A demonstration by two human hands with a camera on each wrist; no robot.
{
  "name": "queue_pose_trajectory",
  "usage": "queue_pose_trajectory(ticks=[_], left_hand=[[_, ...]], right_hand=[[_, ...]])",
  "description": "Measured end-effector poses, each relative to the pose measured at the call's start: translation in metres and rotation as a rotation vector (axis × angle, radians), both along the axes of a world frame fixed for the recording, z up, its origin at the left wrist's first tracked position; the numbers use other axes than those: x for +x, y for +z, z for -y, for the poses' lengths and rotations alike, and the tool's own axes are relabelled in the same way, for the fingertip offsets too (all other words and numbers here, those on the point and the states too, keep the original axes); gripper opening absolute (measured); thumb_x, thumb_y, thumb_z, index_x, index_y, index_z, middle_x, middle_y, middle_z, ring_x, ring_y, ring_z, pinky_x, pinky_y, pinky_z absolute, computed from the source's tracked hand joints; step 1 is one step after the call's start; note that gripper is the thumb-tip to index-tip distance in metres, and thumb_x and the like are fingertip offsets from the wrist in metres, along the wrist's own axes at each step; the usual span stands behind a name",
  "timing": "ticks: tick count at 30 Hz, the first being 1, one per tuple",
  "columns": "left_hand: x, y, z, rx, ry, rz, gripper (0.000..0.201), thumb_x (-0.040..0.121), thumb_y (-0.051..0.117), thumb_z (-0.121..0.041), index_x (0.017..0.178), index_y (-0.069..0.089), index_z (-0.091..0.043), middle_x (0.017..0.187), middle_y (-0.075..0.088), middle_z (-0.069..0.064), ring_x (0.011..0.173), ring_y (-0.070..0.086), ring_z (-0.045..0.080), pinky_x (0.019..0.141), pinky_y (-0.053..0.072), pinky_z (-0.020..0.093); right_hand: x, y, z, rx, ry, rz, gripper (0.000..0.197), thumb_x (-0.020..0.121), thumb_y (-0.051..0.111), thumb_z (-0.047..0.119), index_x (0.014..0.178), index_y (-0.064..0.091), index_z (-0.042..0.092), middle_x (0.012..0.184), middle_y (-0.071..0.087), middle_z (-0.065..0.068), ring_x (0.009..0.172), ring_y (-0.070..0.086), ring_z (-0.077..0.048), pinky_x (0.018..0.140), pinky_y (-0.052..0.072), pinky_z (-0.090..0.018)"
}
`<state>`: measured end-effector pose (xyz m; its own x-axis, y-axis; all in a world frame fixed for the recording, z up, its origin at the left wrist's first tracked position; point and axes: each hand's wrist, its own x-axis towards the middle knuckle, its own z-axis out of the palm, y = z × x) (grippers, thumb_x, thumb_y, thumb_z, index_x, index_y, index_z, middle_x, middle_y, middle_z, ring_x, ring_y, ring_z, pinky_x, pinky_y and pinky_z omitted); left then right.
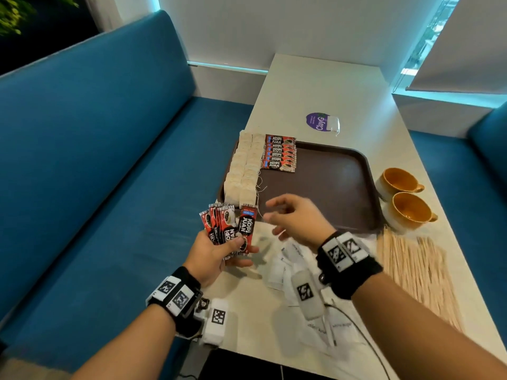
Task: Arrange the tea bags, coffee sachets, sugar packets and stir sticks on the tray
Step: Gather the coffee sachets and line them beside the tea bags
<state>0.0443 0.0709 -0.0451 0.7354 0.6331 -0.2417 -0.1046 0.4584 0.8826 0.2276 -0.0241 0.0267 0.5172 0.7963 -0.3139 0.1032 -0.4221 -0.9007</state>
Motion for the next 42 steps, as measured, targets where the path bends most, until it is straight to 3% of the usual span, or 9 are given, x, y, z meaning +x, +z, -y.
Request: queue_pose_trajectory(ticks=[4,7,11,18,23,28,31,36,42], left_hand=[[0.001,0.0,0.001,0.017,0.032,-0.037,0.029,0.084,0.073,0.0,0.111,0.062,0.002,0.098,0.07,0.029,0.076,0.072,0.041,0.054,0.06,0.038],[0.001,0.001,0.003,0.036,0.029,-0.045,0.026,0.078,0.076,-0.002,0.1,0.062,0.0,0.087,0.071,0.022,0.071,0.072,0.036,0.054,0.06,0.036],[0.0,0.004,0.005,0.048,0.014,-0.042,0.026,0.073,0.078,0.0,0.092,0.061,-0.001,0.079,0.072,0.013,0.073,0.074,0.033,0.053,0.06,0.035],[-0.002,0.005,0.005,-0.007,-0.016,-0.025,0.03,0.084,0.073,-0.019,0.101,0.058,0.001,0.086,0.069,0.019,0.072,0.074,0.034,0.05,0.06,0.035],[-0.003,0.0,-0.001,-0.079,-0.052,0.04,0.044,0.094,0.061,-0.034,0.115,0.058,0.004,0.092,0.068,0.022,0.077,0.073,0.038,0.053,0.062,0.038],[-0.003,0.0,0.0,-0.066,-0.013,0.024,0.034,0.09,0.07,-0.013,0.117,0.059,0.005,0.1,0.07,0.021,0.079,0.072,0.038,0.055,0.062,0.041],[-0.002,-0.003,-0.002,-0.008,-0.011,-0.031,0.032,0.089,0.069,0.003,0.118,0.057,0.011,0.103,0.068,0.033,0.078,0.073,0.038,0.055,0.062,0.038],[-0.001,-0.002,0.0,0.007,-0.003,-0.035,0.034,0.084,0.073,0.0,0.114,0.06,0.008,0.107,0.069,0.033,0.081,0.074,0.039,0.057,0.063,0.04],[0.0,-0.004,0.0,0.002,0.018,-0.019,0.04,0.084,0.074,-0.009,0.115,0.059,0.011,0.1,0.071,0.027,0.081,0.073,0.038,0.057,0.062,0.041]], right_hand=[[-0.031,-0.023,0.02,0.042,-0.051,-0.176,0.037,0.089,0.076,0.007,0.123,0.061,0.013,0.1,0.073,-0.017,0.063,0.067,-0.02,0.056,0.056,-0.03],[-0.045,-0.029,0.031,0.047,-0.08,-0.214,0.028,0.088,0.078,0.008,0.114,0.068,0.008,0.097,0.075,-0.022,0.064,0.067,-0.018,0.056,0.056,-0.028],[-0.056,-0.031,0.039,0.062,-0.133,-0.209,0.023,0.086,0.081,0.017,0.101,0.071,0.002,0.088,0.076,-0.012,0.067,0.066,-0.015,0.061,0.056,-0.028],[-0.054,-0.033,0.038,0.182,-0.258,-0.298,0.012,0.087,0.066,-0.005,0.097,0.061,-0.011,0.094,0.072,-0.027,0.079,0.068,-0.031,0.072,0.058,-0.039],[-0.05,-0.028,0.039,0.185,-0.253,-0.331,0.011,0.088,0.057,-0.009,0.094,0.058,0.001,0.088,0.068,-0.022,0.068,0.067,-0.035,0.055,0.057,-0.037],[-0.045,-0.035,0.039,0.061,-0.078,-0.054,0.02,0.093,0.063,0.002,0.1,0.076,0.016,0.078,0.069,-0.005,0.059,0.056,-0.01,0.055,0.045,-0.022],[-0.04,-0.038,0.038,0.051,-0.056,0.069,0.023,0.095,0.066,0.011,0.101,0.077,0.03,0.083,0.07,-0.002,0.062,0.058,-0.009,0.061,0.049,-0.026],[-0.035,-0.034,0.039,0.16,-0.189,-0.004,0.016,0.089,0.075,0.004,0.101,0.073,0.015,0.085,0.072,-0.017,0.059,0.066,-0.018,0.056,0.058,-0.031],[-0.021,-0.026,0.032,0.203,-0.18,-0.093,0.016,0.088,0.073,-0.005,0.1,0.074,0.004,0.087,0.074,-0.022,0.064,0.068,-0.028,0.069,0.064,-0.04]])
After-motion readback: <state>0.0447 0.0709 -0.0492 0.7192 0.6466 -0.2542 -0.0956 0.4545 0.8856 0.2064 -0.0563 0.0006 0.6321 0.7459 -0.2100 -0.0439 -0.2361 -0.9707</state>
